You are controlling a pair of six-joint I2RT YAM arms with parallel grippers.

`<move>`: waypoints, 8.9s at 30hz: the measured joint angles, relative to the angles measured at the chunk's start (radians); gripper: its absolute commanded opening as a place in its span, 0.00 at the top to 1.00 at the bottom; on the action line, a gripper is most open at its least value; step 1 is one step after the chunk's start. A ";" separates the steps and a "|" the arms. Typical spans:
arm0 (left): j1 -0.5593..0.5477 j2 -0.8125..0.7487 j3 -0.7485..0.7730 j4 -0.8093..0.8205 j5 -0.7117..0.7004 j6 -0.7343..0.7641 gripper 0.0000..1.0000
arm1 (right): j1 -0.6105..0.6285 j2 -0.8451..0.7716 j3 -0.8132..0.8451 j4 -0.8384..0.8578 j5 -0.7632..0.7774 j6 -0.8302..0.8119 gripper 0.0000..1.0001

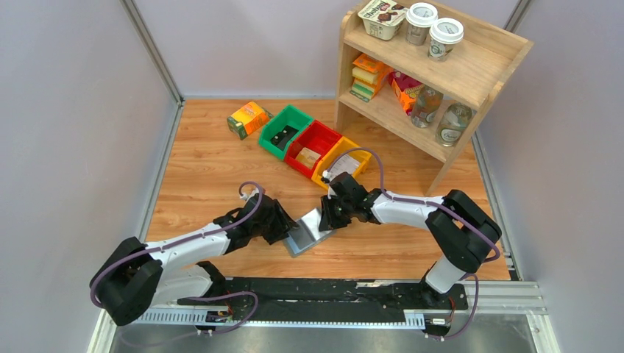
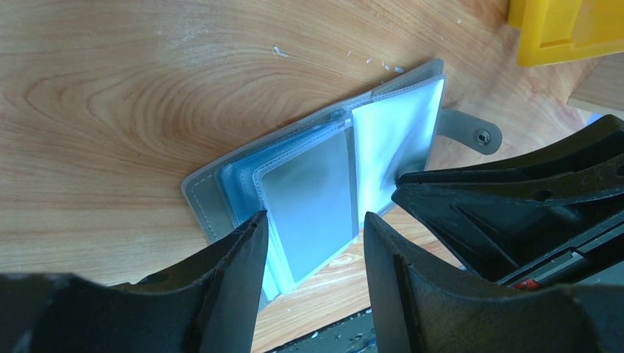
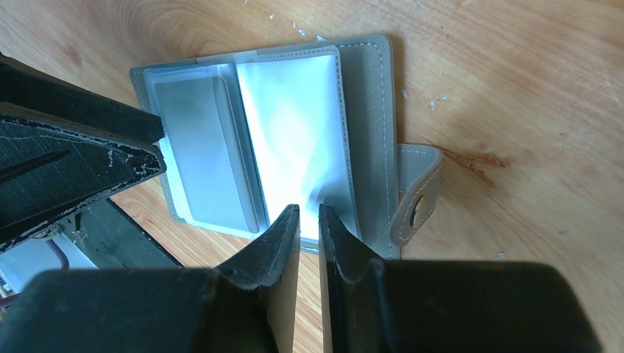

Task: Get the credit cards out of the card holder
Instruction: Remove the credit card from the card holder, then place the credit card in the storage box.

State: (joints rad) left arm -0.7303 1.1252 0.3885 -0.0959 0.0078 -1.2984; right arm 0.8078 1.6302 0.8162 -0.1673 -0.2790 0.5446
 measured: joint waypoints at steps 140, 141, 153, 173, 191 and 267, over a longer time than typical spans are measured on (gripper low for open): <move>-0.012 0.372 -0.068 0.719 0.180 0.037 0.78 | -0.126 -0.027 -0.095 0.098 -0.071 0.095 0.82; -0.012 0.372 -0.073 0.738 0.182 0.037 0.78 | -0.128 -0.027 -0.095 0.098 -0.072 0.095 0.82; -0.014 0.383 -0.078 0.814 0.204 0.068 0.78 | -0.132 -0.027 -0.097 0.102 -0.086 0.097 0.82; -0.021 0.333 -0.068 0.766 0.214 0.093 0.89 | -0.141 -0.016 -0.099 0.119 -0.101 0.113 0.83; -0.022 0.029 -0.022 0.233 0.060 0.161 1.00 | -0.143 -0.009 -0.099 0.135 -0.105 0.113 0.82; 0.001 -0.425 0.576 -0.522 -0.122 1.506 0.15 | -0.024 -0.229 0.362 -0.164 -0.336 -0.523 1.00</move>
State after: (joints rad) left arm -0.7296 0.7002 0.9646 -0.6182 -0.1143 0.2073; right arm 0.7837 1.4017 1.1786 -0.3313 -0.6147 0.0216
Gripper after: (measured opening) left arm 0.823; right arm 0.006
